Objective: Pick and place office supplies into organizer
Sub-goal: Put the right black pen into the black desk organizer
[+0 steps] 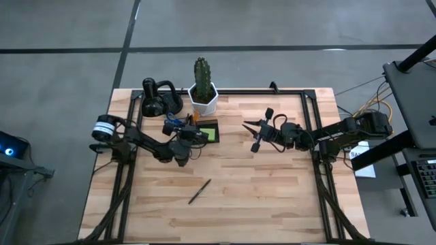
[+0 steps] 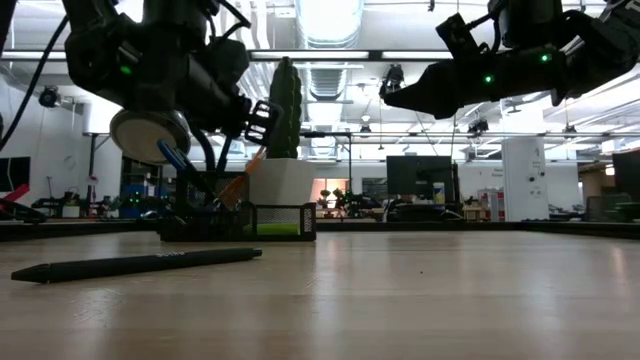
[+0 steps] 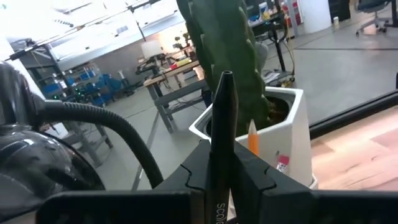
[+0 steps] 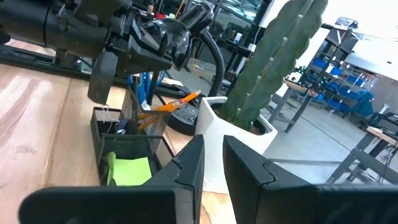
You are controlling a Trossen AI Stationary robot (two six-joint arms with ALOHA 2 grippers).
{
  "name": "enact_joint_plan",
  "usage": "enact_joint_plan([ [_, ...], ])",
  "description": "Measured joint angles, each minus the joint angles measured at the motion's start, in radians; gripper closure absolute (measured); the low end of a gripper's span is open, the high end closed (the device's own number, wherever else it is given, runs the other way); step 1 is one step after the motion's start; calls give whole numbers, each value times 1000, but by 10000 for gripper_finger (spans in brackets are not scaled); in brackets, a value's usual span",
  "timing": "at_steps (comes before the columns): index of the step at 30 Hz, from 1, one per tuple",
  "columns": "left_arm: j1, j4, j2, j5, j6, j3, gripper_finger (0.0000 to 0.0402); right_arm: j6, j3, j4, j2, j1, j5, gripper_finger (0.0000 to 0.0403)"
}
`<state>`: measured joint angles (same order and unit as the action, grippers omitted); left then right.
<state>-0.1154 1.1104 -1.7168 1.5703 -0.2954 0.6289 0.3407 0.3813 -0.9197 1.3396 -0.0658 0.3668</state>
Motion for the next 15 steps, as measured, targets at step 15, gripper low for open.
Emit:
enact_joint_plan([
  [15, 3, -52, 1, 1, 21, 0, 373, 0, 0, 0, 0, 0, 0, 355],
])
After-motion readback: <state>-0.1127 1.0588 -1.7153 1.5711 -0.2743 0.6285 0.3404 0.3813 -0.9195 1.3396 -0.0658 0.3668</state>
